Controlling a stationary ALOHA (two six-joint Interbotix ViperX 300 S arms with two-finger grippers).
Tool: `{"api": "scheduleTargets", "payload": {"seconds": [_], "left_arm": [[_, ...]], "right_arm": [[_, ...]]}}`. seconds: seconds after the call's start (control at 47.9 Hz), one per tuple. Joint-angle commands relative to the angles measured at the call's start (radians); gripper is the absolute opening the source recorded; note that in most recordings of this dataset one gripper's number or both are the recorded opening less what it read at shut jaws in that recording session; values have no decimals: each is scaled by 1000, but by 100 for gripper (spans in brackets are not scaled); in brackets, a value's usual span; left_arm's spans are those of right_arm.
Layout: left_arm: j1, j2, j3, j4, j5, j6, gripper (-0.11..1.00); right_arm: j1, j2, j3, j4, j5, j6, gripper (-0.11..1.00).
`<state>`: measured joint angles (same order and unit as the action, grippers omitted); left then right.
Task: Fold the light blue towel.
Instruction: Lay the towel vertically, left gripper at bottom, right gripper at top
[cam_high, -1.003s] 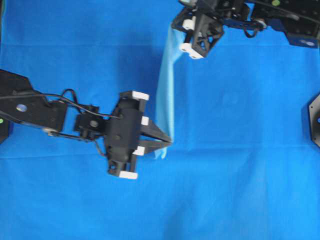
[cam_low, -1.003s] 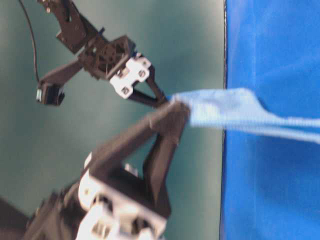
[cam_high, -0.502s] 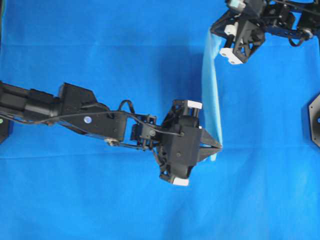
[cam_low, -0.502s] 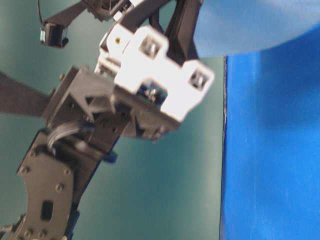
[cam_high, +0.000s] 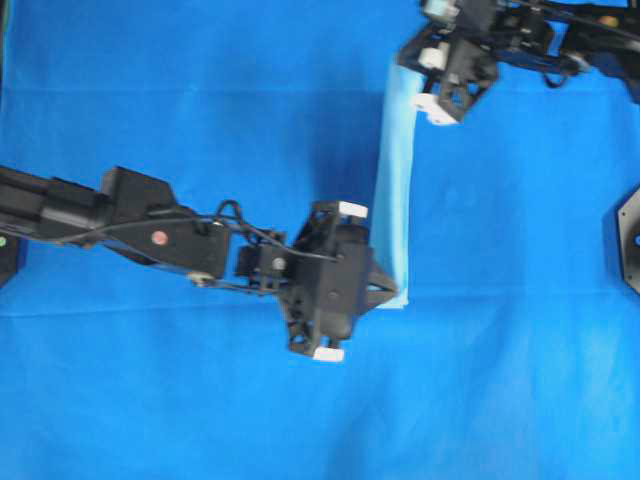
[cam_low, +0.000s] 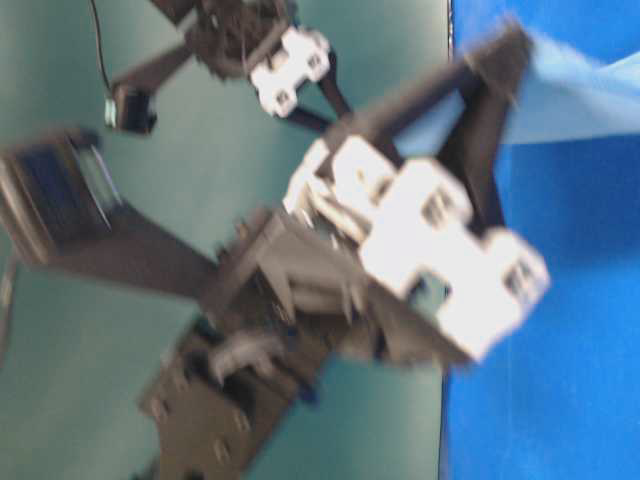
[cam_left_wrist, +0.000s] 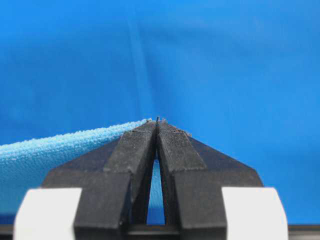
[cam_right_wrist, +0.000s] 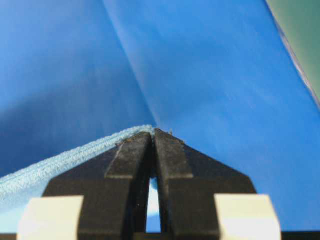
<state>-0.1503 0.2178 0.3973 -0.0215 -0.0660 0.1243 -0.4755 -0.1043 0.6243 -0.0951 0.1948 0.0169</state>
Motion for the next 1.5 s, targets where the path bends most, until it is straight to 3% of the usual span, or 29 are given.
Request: {"api": "scheduleTargets", "payload": {"seconds": [0.0, 0.188, 0.334, 0.961, 1.087, 1.254, 1.317, 1.379, 1.484], "left_arm": [[-23, -57, 34, -2, -20, -17, 1], [-23, -107, 150, -2, -78, -72, 1], [-23, -138, 212, -3, -103, -78, 1], [-2, -130, 201, -2, -114, -61, 3], [5, -127, 193, -2, -118, -58, 20], [20, -137, 195, -2, -109, -48, 64], [23, -152, 199, -2, -94, -31, 76], [25, -175, 206, -2, -71, -14, 81], [34, -219, 218, -2, -31, 3, 80]], "right_arm": [[5, 34, -69, -6, -23, 2, 2], [29, 124, -147, -6, -23, 0, 2], [35, 158, -178, -6, -26, 0, 2], [46, 183, -184, -6, -32, -38, 2], [46, 183, -184, -8, -35, -44, 5], [48, 183, -183, -28, -52, -83, 53], [48, 183, -183, -29, -51, -91, 64], [48, 183, -183, -28, -49, -92, 59], [48, 175, -176, -28, -46, -94, 55]]}}
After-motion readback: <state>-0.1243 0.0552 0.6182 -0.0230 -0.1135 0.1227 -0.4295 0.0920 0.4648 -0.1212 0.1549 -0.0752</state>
